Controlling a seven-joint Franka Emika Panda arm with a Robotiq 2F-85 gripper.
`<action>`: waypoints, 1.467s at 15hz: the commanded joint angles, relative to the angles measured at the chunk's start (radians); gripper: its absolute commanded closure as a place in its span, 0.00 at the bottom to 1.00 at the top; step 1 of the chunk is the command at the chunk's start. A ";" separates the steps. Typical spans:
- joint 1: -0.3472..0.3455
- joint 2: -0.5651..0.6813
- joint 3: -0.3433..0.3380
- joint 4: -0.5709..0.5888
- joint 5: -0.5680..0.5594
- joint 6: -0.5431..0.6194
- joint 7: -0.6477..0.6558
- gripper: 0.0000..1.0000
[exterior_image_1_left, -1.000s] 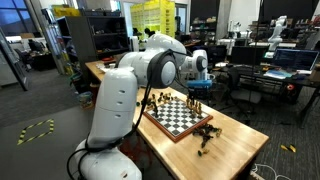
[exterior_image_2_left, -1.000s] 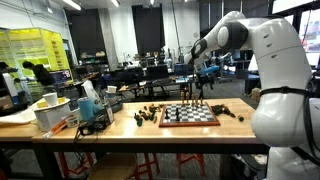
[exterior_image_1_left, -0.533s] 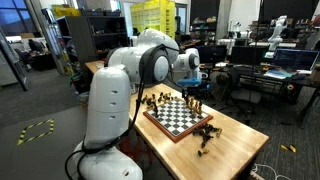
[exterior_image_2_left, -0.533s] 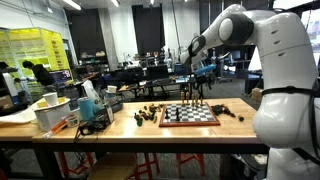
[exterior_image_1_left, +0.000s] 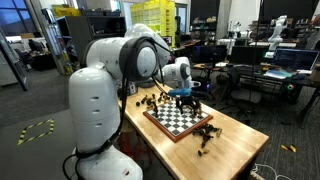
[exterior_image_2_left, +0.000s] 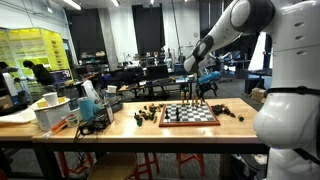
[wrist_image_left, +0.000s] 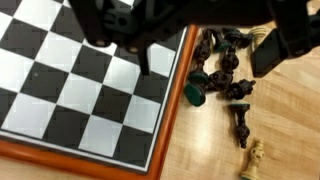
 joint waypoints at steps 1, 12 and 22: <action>0.000 -0.021 0.001 -0.028 0.000 0.007 0.000 0.00; 0.001 -0.140 0.002 -0.152 -0.126 0.001 0.160 0.00; -0.048 -0.387 -0.008 -0.426 -0.114 0.161 0.215 0.00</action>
